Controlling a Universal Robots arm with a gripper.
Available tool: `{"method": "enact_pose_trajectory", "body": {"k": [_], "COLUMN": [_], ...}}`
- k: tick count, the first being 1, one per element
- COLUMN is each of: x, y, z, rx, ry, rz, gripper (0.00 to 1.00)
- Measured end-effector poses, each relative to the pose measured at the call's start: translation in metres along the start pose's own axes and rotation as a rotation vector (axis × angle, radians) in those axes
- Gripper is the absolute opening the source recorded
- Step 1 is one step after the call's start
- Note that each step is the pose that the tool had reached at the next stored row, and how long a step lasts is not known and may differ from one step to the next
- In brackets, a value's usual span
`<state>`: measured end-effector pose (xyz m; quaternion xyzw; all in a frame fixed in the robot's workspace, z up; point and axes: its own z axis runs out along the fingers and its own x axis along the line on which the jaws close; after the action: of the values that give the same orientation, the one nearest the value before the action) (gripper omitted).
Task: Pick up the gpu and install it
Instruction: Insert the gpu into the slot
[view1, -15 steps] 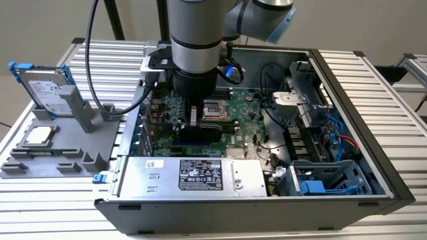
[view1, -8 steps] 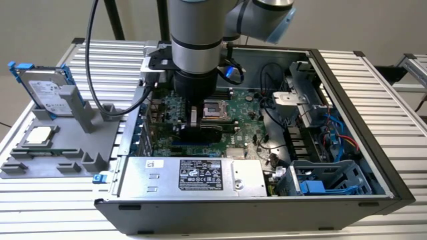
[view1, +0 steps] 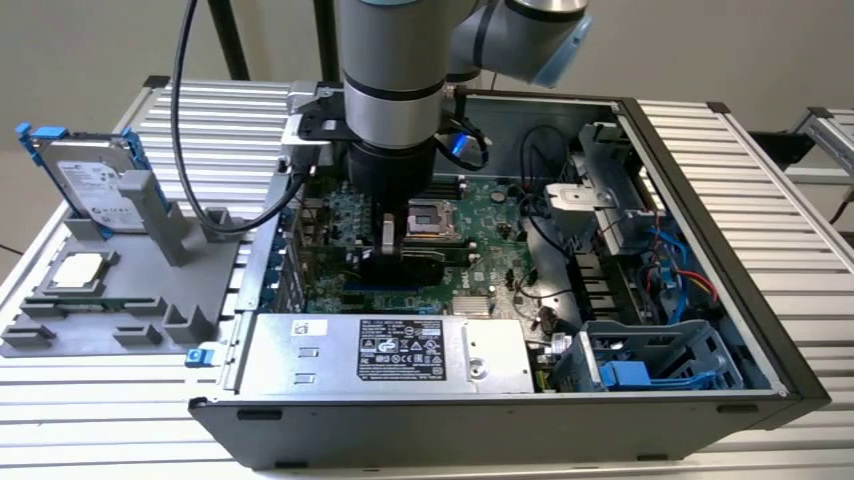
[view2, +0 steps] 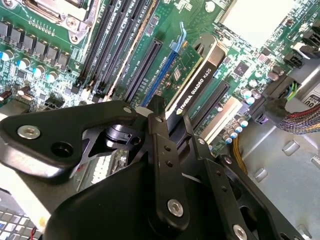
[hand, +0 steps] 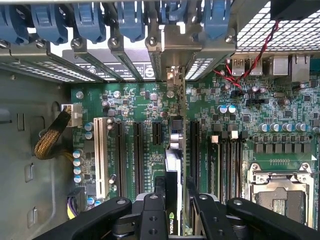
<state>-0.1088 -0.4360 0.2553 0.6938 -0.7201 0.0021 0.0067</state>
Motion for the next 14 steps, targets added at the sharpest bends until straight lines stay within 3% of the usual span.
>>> {"method": "enact_pose_trajectory", "body": {"k": [14], "x": [0.0], "y": [-0.0002], "z": [0.0034], "rx": [0.0], "ry": [-0.0004], "rz": [-0.001], "gripper": [0.0]}}
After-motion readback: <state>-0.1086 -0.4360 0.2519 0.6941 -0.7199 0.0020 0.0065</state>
